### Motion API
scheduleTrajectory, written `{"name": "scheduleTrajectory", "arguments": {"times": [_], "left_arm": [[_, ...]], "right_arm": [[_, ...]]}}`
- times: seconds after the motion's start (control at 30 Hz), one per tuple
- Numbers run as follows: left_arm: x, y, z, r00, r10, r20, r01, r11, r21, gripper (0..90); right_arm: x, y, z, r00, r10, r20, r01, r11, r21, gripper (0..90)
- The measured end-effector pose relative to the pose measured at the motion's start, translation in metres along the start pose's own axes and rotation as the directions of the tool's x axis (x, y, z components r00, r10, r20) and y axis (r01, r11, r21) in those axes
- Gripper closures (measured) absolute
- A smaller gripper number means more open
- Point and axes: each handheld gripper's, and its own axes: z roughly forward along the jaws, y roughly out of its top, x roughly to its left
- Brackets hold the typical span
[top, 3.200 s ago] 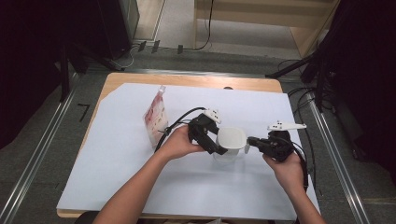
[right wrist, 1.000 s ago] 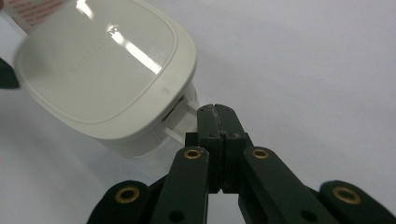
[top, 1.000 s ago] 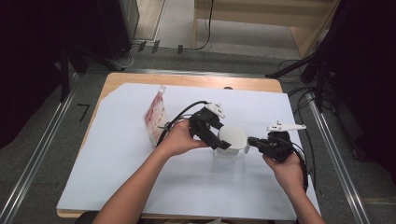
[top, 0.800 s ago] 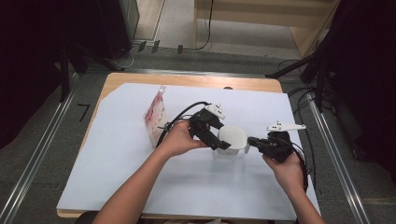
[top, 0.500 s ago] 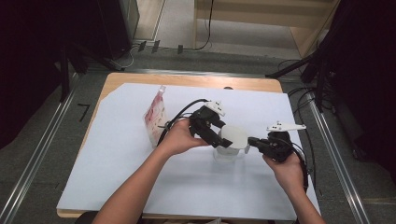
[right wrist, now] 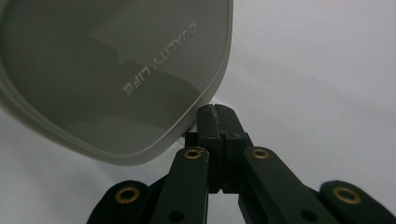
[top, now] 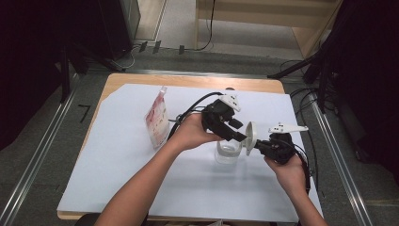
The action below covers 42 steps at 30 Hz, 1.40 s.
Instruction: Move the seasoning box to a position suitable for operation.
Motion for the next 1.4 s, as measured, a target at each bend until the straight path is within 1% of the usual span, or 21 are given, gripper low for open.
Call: {"name": "scheduleTrajectory", "arguments": {"times": [0.03,0.07,0.1,0.13,0.17,0.27,0.33,0.5,0.6,0.67,0.7,0.8,0.83,0.9,0.97,1.07,1.13,1.17,1.2,1.3,1.4], "left_arm": [[-0.002,0.002,0.005,0.9999,0.006,-0.01,-0.006,0.9997,0.023,57.9],[-0.003,0.002,0.009,0.9999,0.011,-0.004,-0.01,0.9991,0.042,61.0],[-0.004,0.003,0.012,0.9999,0.015,0.006,-0.015,0.9987,0.049,62.7],[-0.005,0.003,0.014,0.9998,0.017,0.007,-0.018,0.9985,0.051,65.4],[-0.004,0.003,0.015,0.9998,0.014,0.015,-0.015,0.9983,0.056,67.5],[-0.003,0.004,0.016,0.9994,0.002,0.036,-0.004,0.9993,0.038,74.3],[-0.003,0.005,0.016,0.9993,0.002,0.038,-0.003,0.9996,0.028,78.5],[-0.002,0.007,0.018,0.9988,-0.001,0.048,0.0,0.9996,0.03,83.6],[-0.003,0.008,0.02,0.9991,-0.011,0.04,0.01,0.9996,0.027,85.5],[-0.002,0.009,0.022,0.9988,-0.015,0.046,0.014,0.9996,0.025,86.2],[-0.003,0.009,0.023,0.9985,-0.023,0.05,0.022,0.9996,0.021,86.2],[-0.003,0.01,0.024,0.9982,-0.016,0.058,0.015,0.9997,0.02,86.0],[-0.003,0.009,0.024,0.9984,-0.013,0.055,0.012,0.9997,0.021,85.7],[-0.003,0.009,0.023,0.9981,-0.018,0.058,0.018,0.9998,0.009,84.6],[-0.002,0.008,0.021,0.9976,-0.034,0.061,0.034,0.9994,-0.004,82.1],[-0.001,0.005,0.017,0.997,-0.041,0.065,0.042,0.9991,-0.005,77.4],[-0.001,0.001,0.013,0.9961,-0.065,0.06,0.066,0.9977,-0.015,75.2],[0.0,-0.001,0.011,0.9951,-0.074,0.065,0.075,0.9971,-0.013,72.6],[0.001,-0.004,0.009,0.9947,-0.082,0.062,0.083,0.9965,-0.011,71.4],[0.001,-0.01,0.003,0.9949,-0.089,0.048,0.09,0.9959,-0.014,65.9],[0.0,-0.016,-0.002,0.9963,-0.083,0.023,0.083,0.9964,-0.017,62.1]], "right_arm": [[0.001,0.0,0.0,1.0,-0.005,0.003,0.005,1.0,-0.002,90.0],[0.0,0.0,0.0,1.0,-0.006,0.002,0.006,1.0,-0.002,90.0],[0.0,0.0,0.0,1.0,0.0,0.001,0.0,1.0,0.0,90.0],[0.0,0.0,0.0,1.0,-0.002,-0.001,0.002,1.0,-0.001,90.0],[0.0,0.0,0.0,1.0,-0.002,0.0,0.002,1.0,-0.002,90.0],[0.0,0.0,0.0,1.0,0.0,-0.001,0.0,1.0,-0.001,90.0],[0.0,-0.001,0.0,1.0,0.002,-0.004,-0.002,1.0,-0.003,90.0],[-0.001,-0.001,0.0,1.0,0.003,-0.005,-0.003,1.0,-0.004,90.0],[0.0,-0.001,0.0,1.0,0.004,-0.004,-0.004,1.0,-0.005,90.0],[0.0,-0.001,0.0,1.0,0.003,-0.002,-0.003,1.0,-0.005,90.0],[0.0,-0.001,0.0,1.0,0.002,-0.002,-0.002,1.0,-0.005,90.0],[0.0,-0.001,0.0,1.0,0.0,-0.003,0.0,1.0,-0.009,90.0],[-0.001,-0.001,0.0,1.0,0.0,-0.004,0.0,1.0,-0.009,90.0],[-0.001,-0.001,0.0,1.0,-0.003,-0.004,0.003,1.0,-0.01,90.0],[-0.001,-0.001,0.0,1.0,-0.003,-0.004,0.003,1.0,-0.011,90.0],[0.0,-0.002,-0.001,1.0,-0.008,-0.003,0.008,1.0,-0.01,90.0],[0.0,-0.001,-0.002,1.0,-0.005,-0.007,0.005,1.0,-0.008,90.0],[0.0,-0.001,-0.002,0.9999,0.004,-0.01,-0.004,1.0,-0.007,90.0],[-0.001,-0.002,-0.003,1.0,0.003,-0.009,-0.003,1.0,-0.008,90.0],[-0.001,-0.002,-0.005,0.9999,0.007,-0.014,-0.007,1.0,-0.008,90.0],[0.0,-0.003,-0.008,0.9998,0.007,-0.019,-0.007,1.0,-0.014,89.4]]}}
